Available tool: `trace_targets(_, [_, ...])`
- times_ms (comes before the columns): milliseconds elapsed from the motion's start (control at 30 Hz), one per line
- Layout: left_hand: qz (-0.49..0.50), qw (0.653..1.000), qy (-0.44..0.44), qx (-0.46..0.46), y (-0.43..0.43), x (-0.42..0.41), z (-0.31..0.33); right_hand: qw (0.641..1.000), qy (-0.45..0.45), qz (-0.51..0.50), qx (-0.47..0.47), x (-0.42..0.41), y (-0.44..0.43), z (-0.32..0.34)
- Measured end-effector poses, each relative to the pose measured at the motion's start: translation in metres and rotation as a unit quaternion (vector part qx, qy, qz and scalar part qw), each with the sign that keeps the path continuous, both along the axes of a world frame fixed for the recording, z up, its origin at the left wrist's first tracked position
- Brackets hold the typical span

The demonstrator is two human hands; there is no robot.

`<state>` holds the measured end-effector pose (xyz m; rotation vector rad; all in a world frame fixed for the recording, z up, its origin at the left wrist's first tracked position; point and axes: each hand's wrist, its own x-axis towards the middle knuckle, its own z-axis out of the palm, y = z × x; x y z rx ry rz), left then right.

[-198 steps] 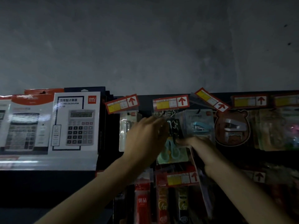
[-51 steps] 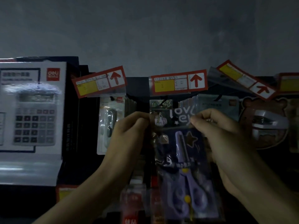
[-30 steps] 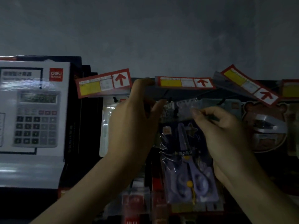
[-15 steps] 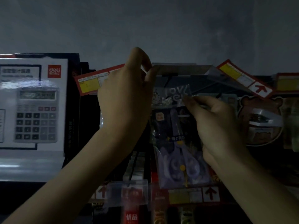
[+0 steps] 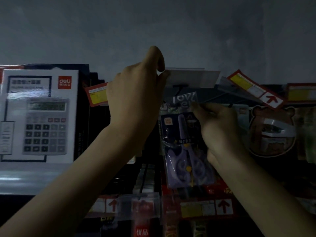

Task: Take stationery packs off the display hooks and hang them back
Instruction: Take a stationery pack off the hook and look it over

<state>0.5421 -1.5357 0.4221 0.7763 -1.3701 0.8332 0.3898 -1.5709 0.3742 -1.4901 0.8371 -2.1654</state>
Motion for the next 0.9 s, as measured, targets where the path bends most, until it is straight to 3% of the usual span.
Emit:
trace_targets(300, [-0.028, 0.999, -0.016, -0.002, 0.001, 0.009, -0.009, 0.999, 0.017, -0.051, 0.005, 0.005, -0.006, 0.004])
trace_targets(733, [-0.031, 0.998, -0.043, 0.016, 0.002, 0.012, -0.025, 0.999, -0.013, -0.037, 0.027, 0.005, -0.008, 0.001])
trace_targets(900, [0.018, 0.996, -0.090, 0.013, -0.002, 0.016, -0.049, 0.999, -0.020, -0.024, 0.036, 0.002, -0.003, -0.003])
